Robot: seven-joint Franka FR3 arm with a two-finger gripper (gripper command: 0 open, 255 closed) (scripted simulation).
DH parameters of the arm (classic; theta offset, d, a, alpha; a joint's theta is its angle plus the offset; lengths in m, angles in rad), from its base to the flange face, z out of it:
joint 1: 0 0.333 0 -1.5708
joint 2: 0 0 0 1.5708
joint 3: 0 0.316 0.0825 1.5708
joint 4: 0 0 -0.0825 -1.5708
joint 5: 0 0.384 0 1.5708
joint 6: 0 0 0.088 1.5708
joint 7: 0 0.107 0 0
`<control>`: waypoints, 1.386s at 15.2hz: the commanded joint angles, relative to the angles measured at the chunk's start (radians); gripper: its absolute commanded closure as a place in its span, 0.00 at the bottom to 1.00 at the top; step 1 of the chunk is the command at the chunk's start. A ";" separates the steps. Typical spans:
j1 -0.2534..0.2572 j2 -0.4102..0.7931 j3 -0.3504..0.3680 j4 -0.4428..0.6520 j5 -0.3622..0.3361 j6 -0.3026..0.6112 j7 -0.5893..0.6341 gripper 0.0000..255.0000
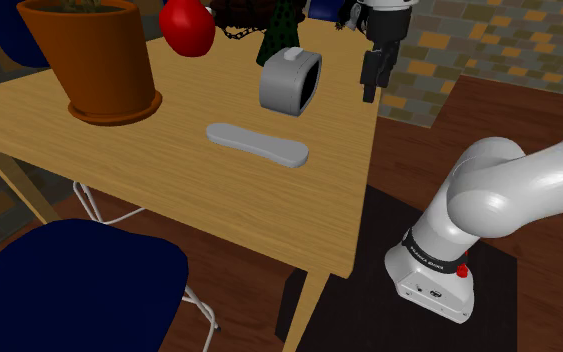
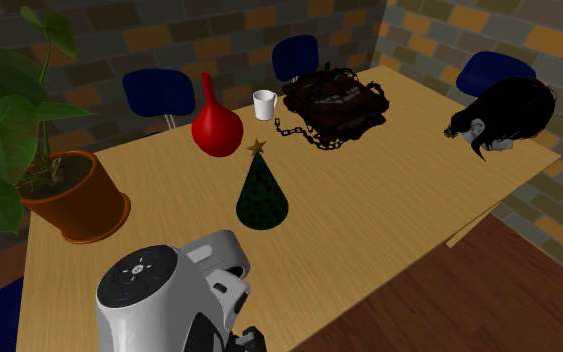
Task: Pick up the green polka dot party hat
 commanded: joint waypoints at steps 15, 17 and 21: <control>0.018 0.329 -0.123 0.329 -0.004 0.279 -0.157 0.00; 0.023 0.375 -0.140 0.388 0.008 0.306 -0.182 0.00; 0.033 0.469 -0.174 0.515 0.042 0.349 -0.235 0.00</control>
